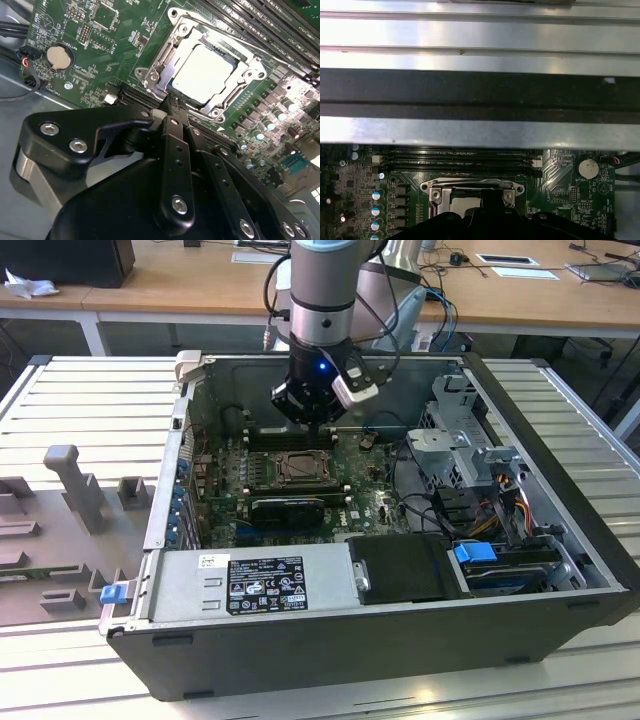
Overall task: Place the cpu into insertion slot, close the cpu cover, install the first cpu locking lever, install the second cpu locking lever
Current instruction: 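Install the second cpu locking lever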
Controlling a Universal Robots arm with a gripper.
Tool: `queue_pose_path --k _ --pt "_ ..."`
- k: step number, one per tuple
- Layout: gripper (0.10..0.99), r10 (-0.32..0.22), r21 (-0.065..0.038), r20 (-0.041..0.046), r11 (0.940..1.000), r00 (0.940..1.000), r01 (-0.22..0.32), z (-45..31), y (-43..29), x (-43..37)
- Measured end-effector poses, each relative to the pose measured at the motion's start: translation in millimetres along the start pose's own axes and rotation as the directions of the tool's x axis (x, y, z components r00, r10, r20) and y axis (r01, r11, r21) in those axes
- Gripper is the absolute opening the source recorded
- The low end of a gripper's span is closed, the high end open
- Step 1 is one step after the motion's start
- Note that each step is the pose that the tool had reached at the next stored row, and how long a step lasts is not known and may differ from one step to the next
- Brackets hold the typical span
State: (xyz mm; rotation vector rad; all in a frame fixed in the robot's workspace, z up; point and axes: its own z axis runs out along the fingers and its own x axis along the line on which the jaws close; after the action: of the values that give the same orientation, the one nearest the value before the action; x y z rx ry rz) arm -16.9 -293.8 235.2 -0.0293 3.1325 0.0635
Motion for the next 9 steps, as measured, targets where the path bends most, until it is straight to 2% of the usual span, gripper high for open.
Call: queue_pose_path --k 4,9 --pt "0.106 0.0 0.0 0.0001 1.0 1.0 0.0 -8.8 0.1 -0.1" --pt "0.106 0.0 0.0 0.0001 1.0 1.0 0.0 -9.4 -12.9 0.1"
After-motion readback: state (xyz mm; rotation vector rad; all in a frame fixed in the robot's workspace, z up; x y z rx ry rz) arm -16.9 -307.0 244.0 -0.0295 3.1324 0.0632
